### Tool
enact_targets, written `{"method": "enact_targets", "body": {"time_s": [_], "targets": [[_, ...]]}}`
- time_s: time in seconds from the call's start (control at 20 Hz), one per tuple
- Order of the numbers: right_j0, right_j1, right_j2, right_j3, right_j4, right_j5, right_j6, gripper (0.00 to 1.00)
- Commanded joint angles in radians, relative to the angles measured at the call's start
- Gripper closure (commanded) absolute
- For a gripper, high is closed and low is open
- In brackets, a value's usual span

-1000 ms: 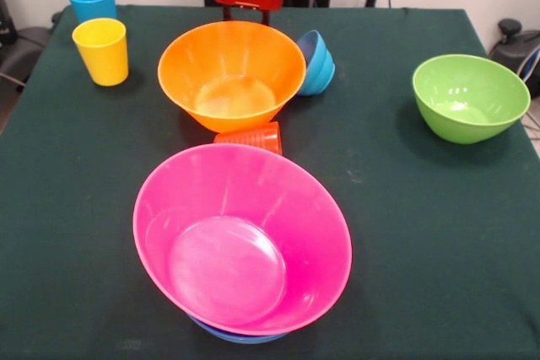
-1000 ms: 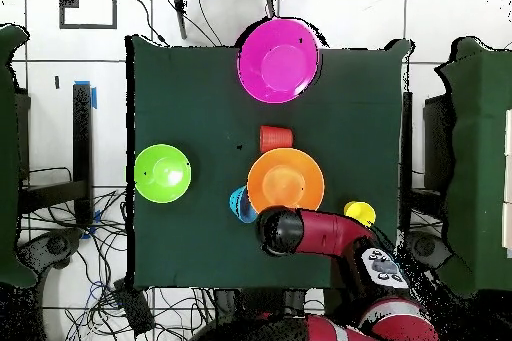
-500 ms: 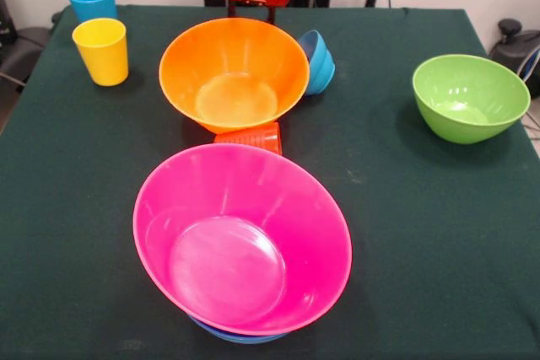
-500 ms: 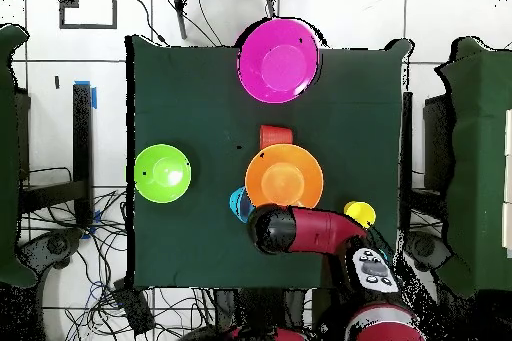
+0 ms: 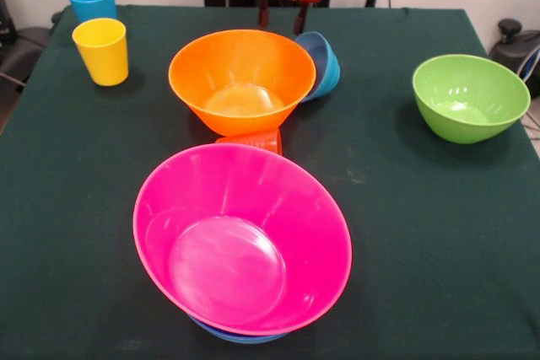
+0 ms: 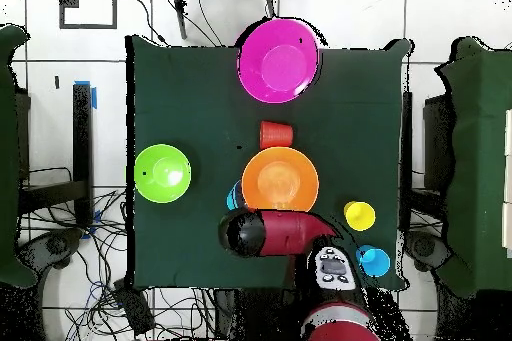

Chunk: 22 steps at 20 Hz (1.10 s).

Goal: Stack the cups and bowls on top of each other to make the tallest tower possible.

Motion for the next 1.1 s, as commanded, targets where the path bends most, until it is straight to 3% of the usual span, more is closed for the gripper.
{"method": "enact_targets", "body": {"time_s": [0.05,0.3,0.6,1.1], "targets": [[0.098,0.051,-0.007,0.026,0.054,-0.11,0.248,0.0],[0.128,0.082,-0.015,0.024,0.068,-0.154,0.277,0.0],[0.171,0.078,-0.036,0.02,0.092,-0.131,0.303,0.0],[0.166,0.063,-0.028,0.033,0.12,-0.119,0.298,0.0]]}}
